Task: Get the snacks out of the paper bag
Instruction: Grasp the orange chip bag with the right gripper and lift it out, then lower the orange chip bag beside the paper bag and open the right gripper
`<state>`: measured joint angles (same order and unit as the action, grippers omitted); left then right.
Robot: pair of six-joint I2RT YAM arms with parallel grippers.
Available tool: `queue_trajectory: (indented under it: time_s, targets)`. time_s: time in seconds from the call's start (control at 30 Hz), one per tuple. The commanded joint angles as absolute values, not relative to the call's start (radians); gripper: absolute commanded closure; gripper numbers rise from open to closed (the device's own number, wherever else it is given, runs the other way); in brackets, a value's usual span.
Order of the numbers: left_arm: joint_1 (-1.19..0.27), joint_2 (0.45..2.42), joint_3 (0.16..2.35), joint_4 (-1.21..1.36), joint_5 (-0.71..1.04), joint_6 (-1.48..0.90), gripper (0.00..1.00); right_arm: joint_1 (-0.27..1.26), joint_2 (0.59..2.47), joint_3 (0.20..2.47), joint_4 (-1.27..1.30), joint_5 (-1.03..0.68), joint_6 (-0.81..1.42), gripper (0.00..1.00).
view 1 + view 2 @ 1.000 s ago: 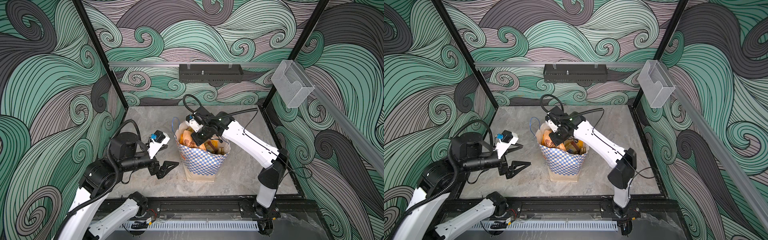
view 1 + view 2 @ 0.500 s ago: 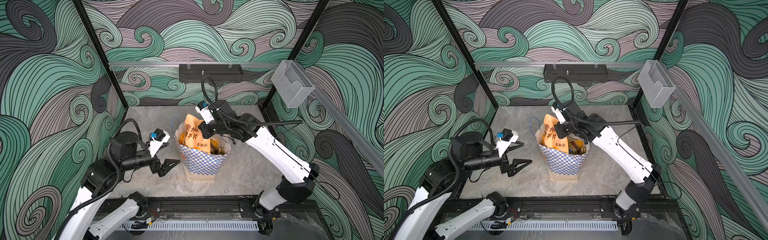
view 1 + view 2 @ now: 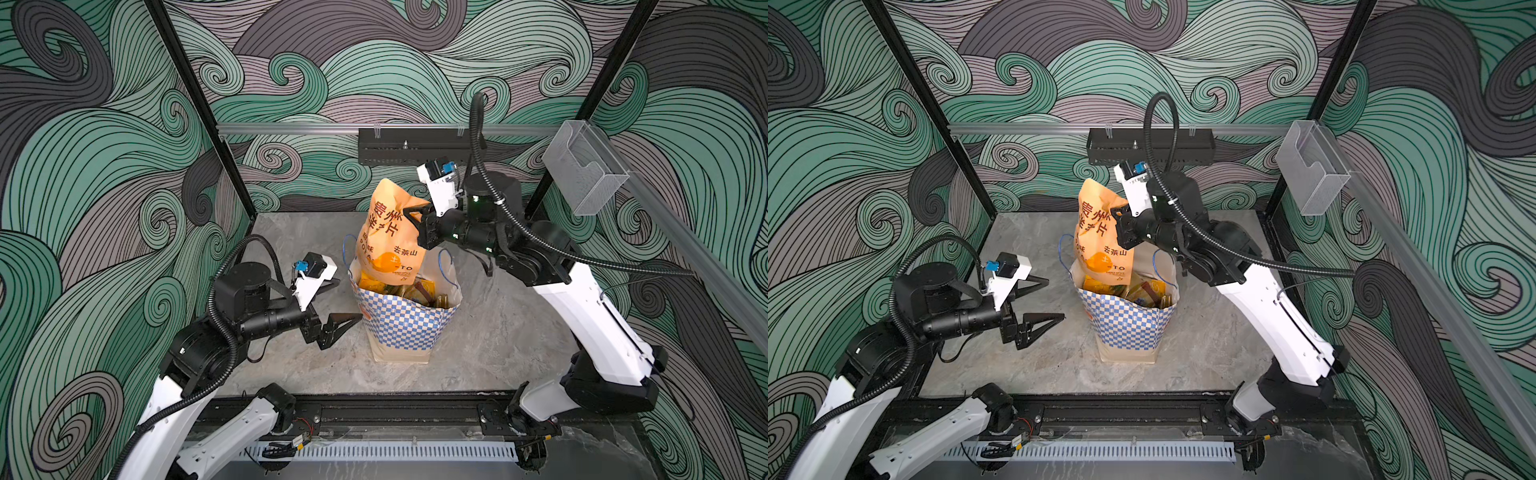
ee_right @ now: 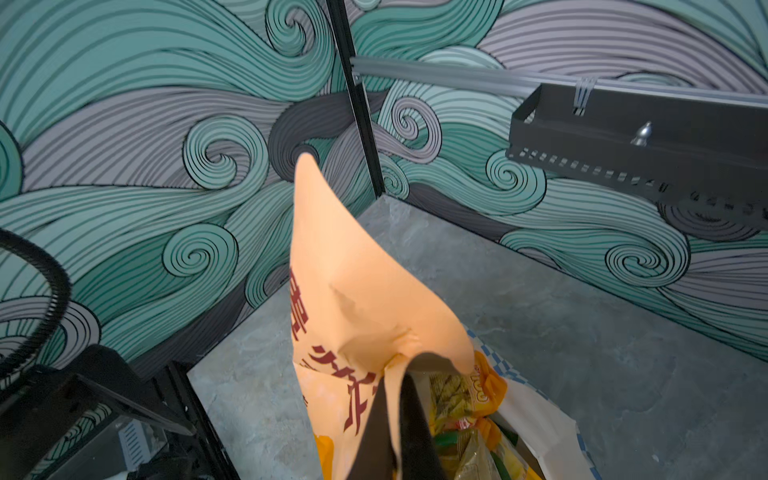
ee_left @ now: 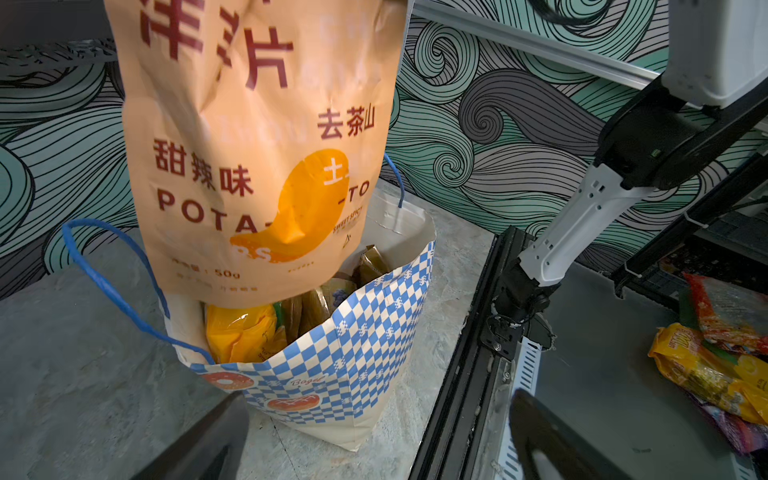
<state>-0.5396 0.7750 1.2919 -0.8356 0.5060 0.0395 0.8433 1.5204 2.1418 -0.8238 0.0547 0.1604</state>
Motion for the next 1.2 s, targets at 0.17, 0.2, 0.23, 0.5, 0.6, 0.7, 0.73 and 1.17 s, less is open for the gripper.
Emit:
queue_trajectory:
  time_s: [0.17, 0.2, 0.23, 0.5, 0.6, 0.7, 0.73, 1.17]
  targets:
    - [-0.545, 0.764, 1.268, -0.725, 0.562, 0.005, 0.01, 0.809, 1.448, 2.287, -0.758, 0.166, 0.184, 1.0]
    - [-0.544, 0.764, 1.268, -0.718, 0.569, 0.003, 0.01, 0.797, 1.439, 2.291, -0.755, 0.166, 0.2, 1.0]
    - [-0.545, 0.763, 1.268, -0.71, 0.576, 0.0, 0.01, 0.783, 1.427, 2.293, -0.753, 0.169, 0.215, 1.0]
    - [-0.545, 0.764, 1.263, -0.696, 0.591, 0.0, 0.01, 0.606, 1.289, 2.191, -0.744, 0.238, 0.255, 1.0]
    - [-0.544, 0.767, 1.263, -0.695, 0.59, -0.006, 0.01, 0.534, 1.228, 2.116, -0.745, 0.256, 0.256, 1.0]
    - [-0.545, 0.771, 1.262, -0.696, 0.584, -0.009, 0.01, 0.478, 1.171, 2.039, -0.752, 0.275, 0.255, 1.0]
    - [-0.545, 0.773, 1.262, -0.696, 0.583, -0.008, 0.01, 0.459, 1.153, 2.013, -0.759, 0.284, 0.255, 1.0]
    - [-0.546, 0.786, 1.253, -0.7, 0.585, -0.018, 0.01, 0.235, 1.06, 1.587, -0.83, 0.073, 0.356, 1.0]
